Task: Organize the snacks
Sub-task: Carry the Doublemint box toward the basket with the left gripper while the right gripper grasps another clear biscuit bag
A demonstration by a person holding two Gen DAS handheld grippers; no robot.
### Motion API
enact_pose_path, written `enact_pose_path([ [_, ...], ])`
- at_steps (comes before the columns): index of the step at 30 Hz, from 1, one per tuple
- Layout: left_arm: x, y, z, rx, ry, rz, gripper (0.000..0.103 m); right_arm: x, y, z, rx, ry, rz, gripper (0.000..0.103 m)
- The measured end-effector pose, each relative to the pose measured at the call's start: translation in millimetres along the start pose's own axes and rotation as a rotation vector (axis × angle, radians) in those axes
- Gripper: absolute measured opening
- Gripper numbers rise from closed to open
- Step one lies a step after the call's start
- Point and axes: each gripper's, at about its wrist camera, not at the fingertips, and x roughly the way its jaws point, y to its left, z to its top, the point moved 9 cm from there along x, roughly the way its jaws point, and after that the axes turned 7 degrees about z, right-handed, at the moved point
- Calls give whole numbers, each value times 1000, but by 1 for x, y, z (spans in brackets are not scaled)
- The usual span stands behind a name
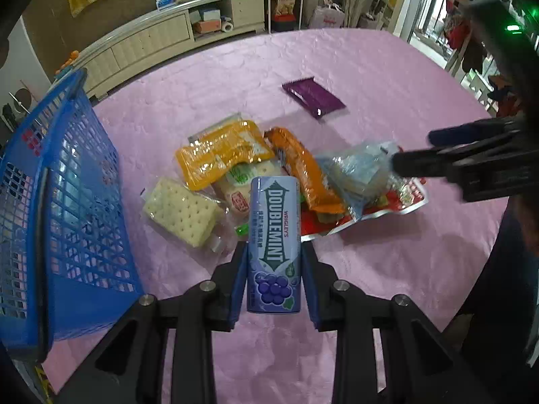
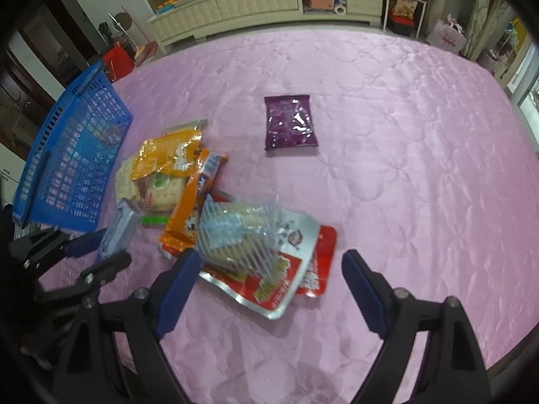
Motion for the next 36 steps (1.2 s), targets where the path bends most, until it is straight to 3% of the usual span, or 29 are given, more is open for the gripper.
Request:
enact_pose_path([
  [12, 1, 8, 19, -31, -20, 18, 29, 47, 17, 9, -19, 126, -83, 89],
  [14, 0, 10, 19, -36, -20, 22, 29, 52, 18, 8, -22, 135, -75, 85],
  [16, -1, 12, 18, -40, -20, 21, 29, 54, 19, 7, -43, 137, -82, 73],
  [19, -3, 12, 17, -34, -21, 35, 29, 52, 22, 4, -78, 131, -97, 65],
  [28, -22, 11, 16, -58, -44, 35, 29, 18, 30, -5, -74, 75, -67, 61],
  [36, -68, 10, 20, -74, -118, 42, 29, -40, 55, -5, -108, -20, -22, 61],
])
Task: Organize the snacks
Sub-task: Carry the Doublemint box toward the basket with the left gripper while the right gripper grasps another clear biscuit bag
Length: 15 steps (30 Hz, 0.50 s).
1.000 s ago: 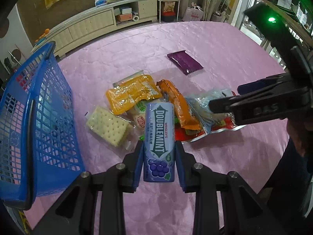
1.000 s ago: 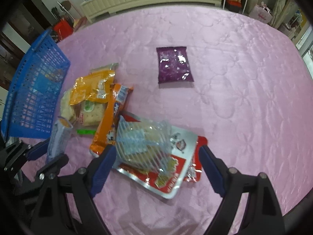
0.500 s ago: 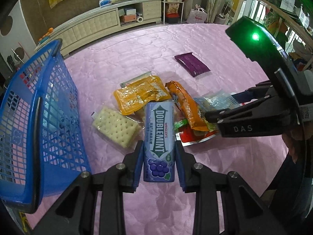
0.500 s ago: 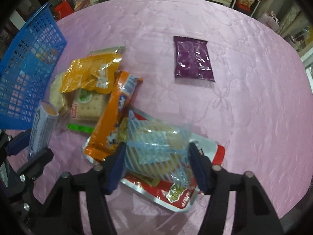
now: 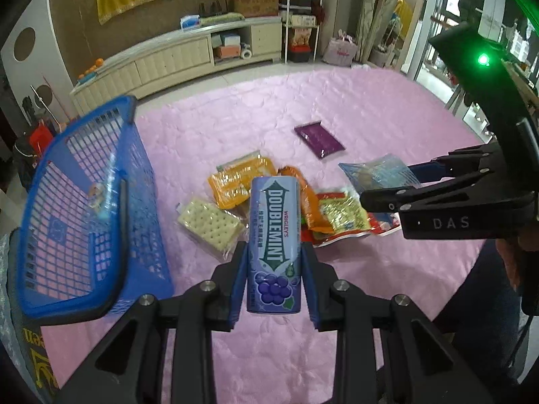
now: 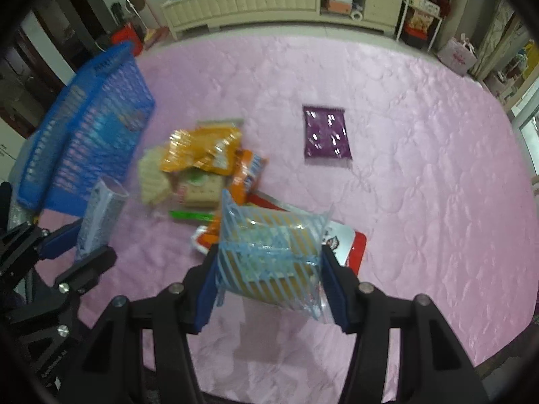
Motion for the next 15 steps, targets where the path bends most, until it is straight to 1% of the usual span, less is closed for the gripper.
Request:
enact_pose_path([
  [6, -43, 8, 15, -11, -76, 13, 29, -43, 33, 15, -50, -77, 36, 61],
  [11, -77, 25, 29, -18, -137, 34, 29, -59, 64, 33, -91, -125, 65, 61],
  [15, -97, 46, 37, -34, -164, 56, 29, -70, 90, 49, -116, -151, 104, 61],
])
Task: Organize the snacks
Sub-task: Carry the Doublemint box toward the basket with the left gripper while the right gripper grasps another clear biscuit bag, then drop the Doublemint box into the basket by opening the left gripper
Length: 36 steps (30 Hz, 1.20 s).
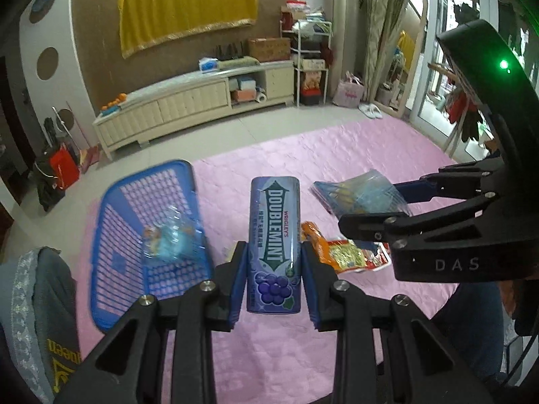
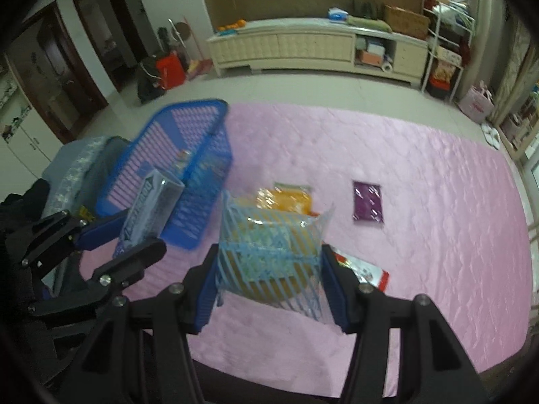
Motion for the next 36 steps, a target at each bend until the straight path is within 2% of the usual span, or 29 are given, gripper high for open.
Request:
enact_pose_path([
  [8, -8, 64, 16, -47, -19, 73, 29, 6, 40, 40, -61, -35, 45, 61],
  [15, 3, 115, 21, -99, 0, 111, 29, 39, 61, 72, -66, -14, 97, 61],
  [22, 44, 154, 18, -139, 52, 141, 29, 81, 69, 98, -69, 1, 132, 61],
  [29, 92, 182, 7, -161, 113, 151, 29, 135, 70, 109, -53, 72, 148, 61],
  [36, 124, 191, 2, -185, 152, 134, 29, 149, 67, 117, -73, 65, 159, 61],
])
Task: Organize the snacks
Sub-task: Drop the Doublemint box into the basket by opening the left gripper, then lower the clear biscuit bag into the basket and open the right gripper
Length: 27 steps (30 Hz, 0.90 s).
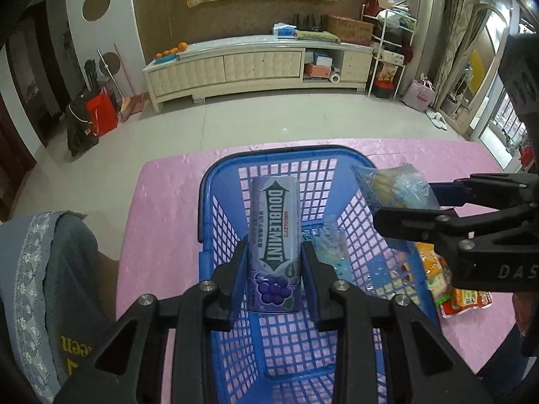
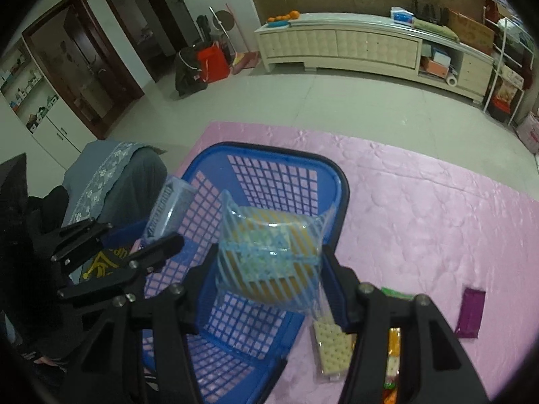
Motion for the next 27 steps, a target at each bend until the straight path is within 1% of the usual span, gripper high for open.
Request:
enact_pose_path([
  [3, 6, 2, 2, -7, 10, 0, 29, 4, -2, 3, 5, 2, -3, 61],
  [8, 15, 5, 6, 1, 19, 11, 29, 3, -1, 6, -5, -31, -8, 61],
  [10, 17, 6, 9, 7, 9, 20, 29, 6, 2, 8, -11, -27, -9, 61],
  [11, 16, 8, 11, 13, -7, 38, 41, 6, 1, 8, -15, -26, -12, 61],
  [12, 16, 11, 12, 15, -15, 57, 65, 6, 1, 8, -19, -23, -15, 61],
  [13, 15, 12, 13, 18, -24, 62, 74, 6, 0, 8, -20, -20, -18, 61],
  [14, 11, 13, 13, 20, -37, 56, 79, 6, 0, 8, -20, -20, -20, 61],
  [16, 6, 16, 12, 7, -42, 43, 79, 4, -1, 7, -15, -17, -24, 61],
  [19, 2, 22, 12, -27, -21, 16, 79, 0, 1, 4, -5, -14, -20, 61],
  [23, -8, 29, 5, -53, -14, 16, 79, -5, 9, 1, -9, -2, -4, 61],
  [27, -24, 33, -2, -74, -14, 14, 79, -8, 21, 0, -19, 4, -8, 61],
])
